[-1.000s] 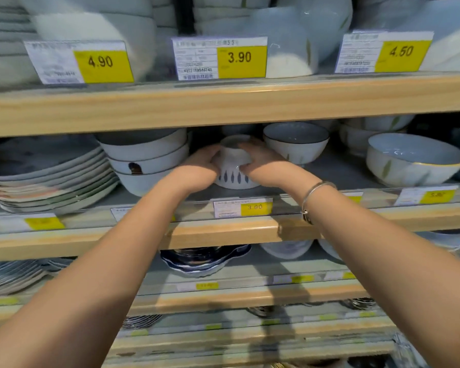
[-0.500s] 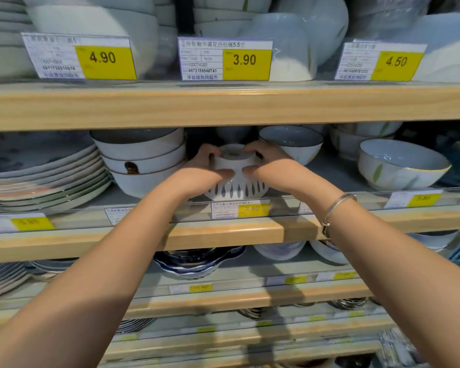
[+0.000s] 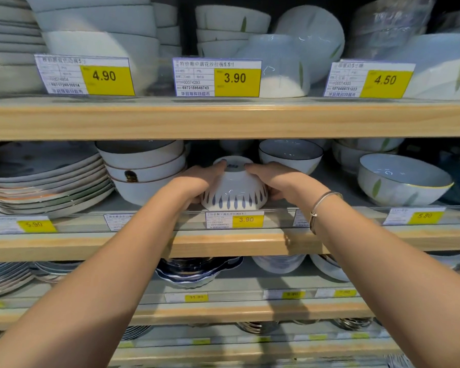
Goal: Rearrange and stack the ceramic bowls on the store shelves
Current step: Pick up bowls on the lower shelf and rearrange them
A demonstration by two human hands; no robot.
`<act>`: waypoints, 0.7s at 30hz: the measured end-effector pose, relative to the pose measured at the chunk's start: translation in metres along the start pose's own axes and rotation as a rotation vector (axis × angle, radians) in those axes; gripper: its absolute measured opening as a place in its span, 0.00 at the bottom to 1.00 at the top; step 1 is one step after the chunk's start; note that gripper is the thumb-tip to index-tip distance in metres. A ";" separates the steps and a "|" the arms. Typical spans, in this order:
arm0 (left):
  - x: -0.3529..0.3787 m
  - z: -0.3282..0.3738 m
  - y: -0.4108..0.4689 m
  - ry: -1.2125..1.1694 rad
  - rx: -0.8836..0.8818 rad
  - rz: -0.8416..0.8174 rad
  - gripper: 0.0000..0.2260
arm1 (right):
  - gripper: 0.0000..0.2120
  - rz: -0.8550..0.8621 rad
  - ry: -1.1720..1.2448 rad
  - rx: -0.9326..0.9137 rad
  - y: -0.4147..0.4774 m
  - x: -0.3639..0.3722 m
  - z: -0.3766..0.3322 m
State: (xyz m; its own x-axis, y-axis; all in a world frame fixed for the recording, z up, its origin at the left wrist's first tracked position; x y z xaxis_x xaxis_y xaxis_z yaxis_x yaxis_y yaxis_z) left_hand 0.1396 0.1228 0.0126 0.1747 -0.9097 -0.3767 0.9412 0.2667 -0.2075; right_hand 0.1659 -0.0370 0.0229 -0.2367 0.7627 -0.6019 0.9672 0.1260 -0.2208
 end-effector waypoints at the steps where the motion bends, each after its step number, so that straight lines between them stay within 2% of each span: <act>1: 0.000 0.001 -0.002 -0.013 -0.002 0.009 0.32 | 0.19 0.004 0.050 0.013 0.000 0.001 0.000; 3: 0.000 0.002 -0.005 -0.023 0.003 0.031 0.35 | 0.13 -0.002 0.142 0.022 0.000 0.002 0.000; 5: 0.000 0.005 -0.006 -0.041 0.029 0.045 0.32 | 0.08 -0.001 0.257 0.016 -0.002 0.002 -0.001; 7: -0.001 0.007 -0.007 -0.077 0.046 0.053 0.29 | 0.07 0.007 0.360 0.007 -0.003 0.000 -0.002; 11: -0.001 0.016 -0.010 -0.082 0.110 0.082 0.39 | 0.03 -0.039 0.523 0.003 -0.010 -0.001 -0.004; 14: 0.004 0.025 -0.024 -0.072 0.147 0.048 0.41 | 0.06 -0.104 0.630 0.018 -0.012 -0.001 -0.001; 16: 0.003 0.022 -0.023 -0.088 0.142 0.048 0.35 | 0.07 -0.155 0.683 0.039 -0.011 0.002 0.003; 19: 0.002 0.014 -0.025 -0.153 0.123 0.010 0.18 | 0.17 -0.148 0.645 0.009 -0.007 0.001 0.009; 21: 0.000 0.009 -0.024 -0.176 0.118 -0.005 0.17 | 0.24 -0.092 0.562 -0.059 -0.006 -0.006 0.010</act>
State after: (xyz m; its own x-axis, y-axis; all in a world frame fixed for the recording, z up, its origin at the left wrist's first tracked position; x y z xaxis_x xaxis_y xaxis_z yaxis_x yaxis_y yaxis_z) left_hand 0.1198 0.1130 0.0258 0.2080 -0.9553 -0.2099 0.9677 0.2323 -0.0980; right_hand 0.1610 -0.0480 0.0202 -0.2500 0.9651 -0.0778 0.9522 0.2305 -0.2004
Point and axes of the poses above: each hand's wrist, its own y-axis towards the middle knuckle, its own x-axis out of the palm, z = x × y, the point moved 7 cm from there along y, towards the middle knuckle, and after that the axes turned 4 degrees about -y, right-handed, at the moved point
